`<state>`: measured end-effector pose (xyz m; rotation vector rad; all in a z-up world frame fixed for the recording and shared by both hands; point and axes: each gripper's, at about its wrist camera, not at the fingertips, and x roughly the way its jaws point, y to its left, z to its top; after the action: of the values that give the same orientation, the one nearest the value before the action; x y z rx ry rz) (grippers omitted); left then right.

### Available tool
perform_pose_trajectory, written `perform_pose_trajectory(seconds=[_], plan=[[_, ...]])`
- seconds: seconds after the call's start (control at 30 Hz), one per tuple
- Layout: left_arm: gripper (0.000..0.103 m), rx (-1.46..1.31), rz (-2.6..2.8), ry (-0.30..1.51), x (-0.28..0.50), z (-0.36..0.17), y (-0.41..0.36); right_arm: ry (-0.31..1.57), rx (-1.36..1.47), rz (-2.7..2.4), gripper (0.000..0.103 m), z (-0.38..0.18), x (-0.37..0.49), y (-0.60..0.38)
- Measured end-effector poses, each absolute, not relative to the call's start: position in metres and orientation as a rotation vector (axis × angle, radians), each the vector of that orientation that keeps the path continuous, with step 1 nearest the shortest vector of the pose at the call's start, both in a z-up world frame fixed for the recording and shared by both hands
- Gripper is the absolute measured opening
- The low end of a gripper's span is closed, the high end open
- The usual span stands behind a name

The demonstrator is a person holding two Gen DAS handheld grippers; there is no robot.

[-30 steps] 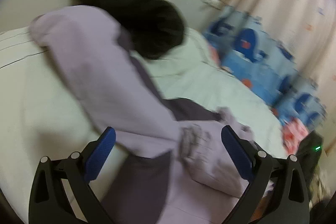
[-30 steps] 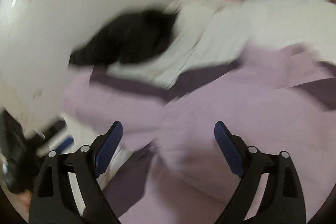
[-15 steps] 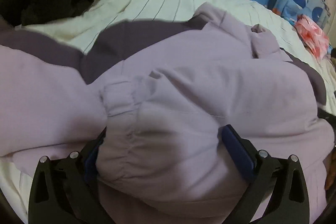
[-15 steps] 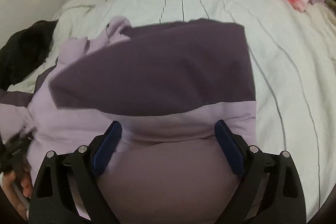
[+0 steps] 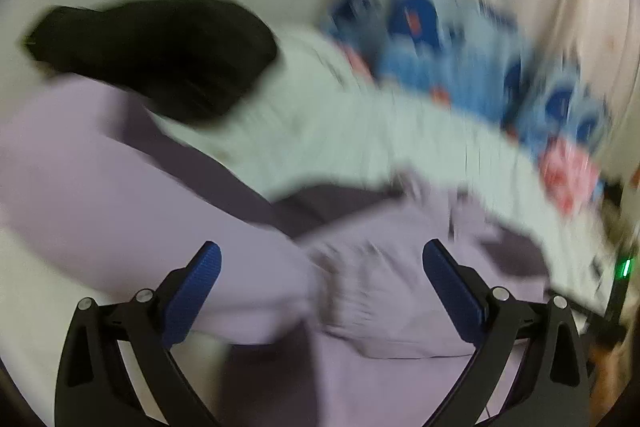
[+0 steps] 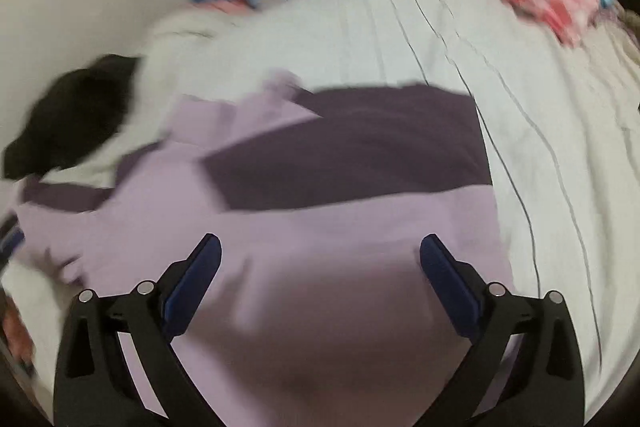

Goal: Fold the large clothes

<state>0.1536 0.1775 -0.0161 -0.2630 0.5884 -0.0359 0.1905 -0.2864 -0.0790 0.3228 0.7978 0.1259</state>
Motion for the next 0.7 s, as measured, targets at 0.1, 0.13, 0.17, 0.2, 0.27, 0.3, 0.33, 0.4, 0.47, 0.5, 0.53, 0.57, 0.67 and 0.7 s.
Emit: perform_pose_trajectory(seconds=[0.1, 0.13, 0.17, 0.2, 0.27, 0.3, 0.33, 0.4, 0.47, 0.5, 0.53, 0.57, 0.67, 0.7], plan=[[0.097, -0.381, 0.082, 0.523, 0.119, 0.003, 0.263, 0.753, 0.444, 0.155, 0.096, -0.086, 0.158, -0.286], [0.097, -0.448, 0.117, 0.522, 0.111, 0.002, 0.292, 0.741, 0.484, 0.157, 0.096, -0.092, 0.150, -0.288], [0.097, -0.557, 0.149, 0.527, 0.102, -0.003, 0.329, 0.728, 0.519, 0.156, 0.096, -0.100, 0.143, -0.286], [0.097, -0.632, 0.152, 0.530, 0.098, -0.008, 0.351, 0.733, 0.554, 0.141, 0.096, -0.112, 0.136, -0.286], [0.097, -0.775, 0.134, 0.527, 0.093, -0.021, 0.391, 0.749, 0.560, 0.135, 0.096, -0.118, 0.137, -0.287], [0.097, -0.807, 0.132, 0.530, 0.093, -0.027, 0.401, 0.736, 0.536, 0.153, 0.096, -0.114, 0.139, -0.283], [0.097, -0.832, 0.139, 0.536, 0.096, -0.032, 0.409, 0.713, 0.508, 0.164, 0.096, -0.109, 0.139, -0.279], [0.097, -0.890, 0.115, 0.547, 0.107, -0.044, 0.419, 0.682, 0.449, 0.173, 0.096, -0.101, 0.136, -0.271], [0.097, -0.960, 0.092, 0.561, 0.119, -0.060, 0.430, 0.700, 0.433, 0.176, 0.096, -0.107, 0.137, -0.266], [0.097, -0.981, 0.095, 0.564, 0.123, -0.066, 0.433, 0.721, 0.436, 0.175, 0.096, -0.112, 0.140, -0.265], [0.097, -1.000, 0.106, 0.560, 0.130, -0.071, 0.435, 0.734, 0.448, 0.170, 0.096, -0.116, 0.140, -0.266], [0.097, -1.006, 0.110, 0.551, 0.135, -0.072, 0.435, 0.740, 0.471, 0.168, 0.096, -0.118, 0.142, -0.269], [0.097, -1.052, 0.069, 0.524, 0.155, -0.073, 0.433, 0.695, 0.482, 0.151, 0.096, -0.116, 0.141, -0.272], [0.097, -1.075, 0.057, 0.524, 0.160, -0.075, 0.432, 0.653, 0.447, 0.141, 0.096, -0.108, 0.138, -0.269]])
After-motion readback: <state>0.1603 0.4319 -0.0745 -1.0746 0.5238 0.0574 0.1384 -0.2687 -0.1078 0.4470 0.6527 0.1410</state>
